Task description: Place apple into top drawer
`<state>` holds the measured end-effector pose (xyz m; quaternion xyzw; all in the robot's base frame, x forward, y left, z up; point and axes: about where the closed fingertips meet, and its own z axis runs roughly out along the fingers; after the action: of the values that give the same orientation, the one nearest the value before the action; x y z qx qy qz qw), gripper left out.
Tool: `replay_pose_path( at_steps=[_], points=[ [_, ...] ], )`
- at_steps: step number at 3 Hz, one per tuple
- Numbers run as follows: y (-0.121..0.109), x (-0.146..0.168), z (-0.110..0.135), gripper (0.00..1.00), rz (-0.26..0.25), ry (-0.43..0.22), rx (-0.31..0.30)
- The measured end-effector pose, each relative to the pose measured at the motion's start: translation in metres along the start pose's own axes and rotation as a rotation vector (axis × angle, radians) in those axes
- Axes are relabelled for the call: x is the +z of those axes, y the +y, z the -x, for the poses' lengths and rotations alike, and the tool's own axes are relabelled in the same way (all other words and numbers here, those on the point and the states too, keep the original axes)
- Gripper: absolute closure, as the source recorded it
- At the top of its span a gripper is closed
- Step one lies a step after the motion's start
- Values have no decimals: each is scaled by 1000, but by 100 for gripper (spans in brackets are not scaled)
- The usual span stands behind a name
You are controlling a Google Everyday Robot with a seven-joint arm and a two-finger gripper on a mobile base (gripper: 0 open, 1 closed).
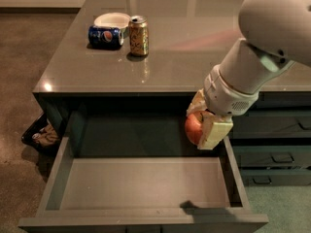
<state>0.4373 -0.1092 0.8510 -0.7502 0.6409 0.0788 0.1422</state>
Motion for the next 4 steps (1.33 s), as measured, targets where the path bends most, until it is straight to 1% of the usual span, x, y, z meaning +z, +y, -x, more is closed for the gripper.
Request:
replay_pose_path(
  at_steps=[1,2,3,4],
  points=[
    [-1,-1,1,100,-3,-1,-2],
    [0,7,3,100,-9,-22,3],
    [-2,46,3,100,-32,-53,23],
    [-20,90,4,100,-83,-82,47]
  ],
)
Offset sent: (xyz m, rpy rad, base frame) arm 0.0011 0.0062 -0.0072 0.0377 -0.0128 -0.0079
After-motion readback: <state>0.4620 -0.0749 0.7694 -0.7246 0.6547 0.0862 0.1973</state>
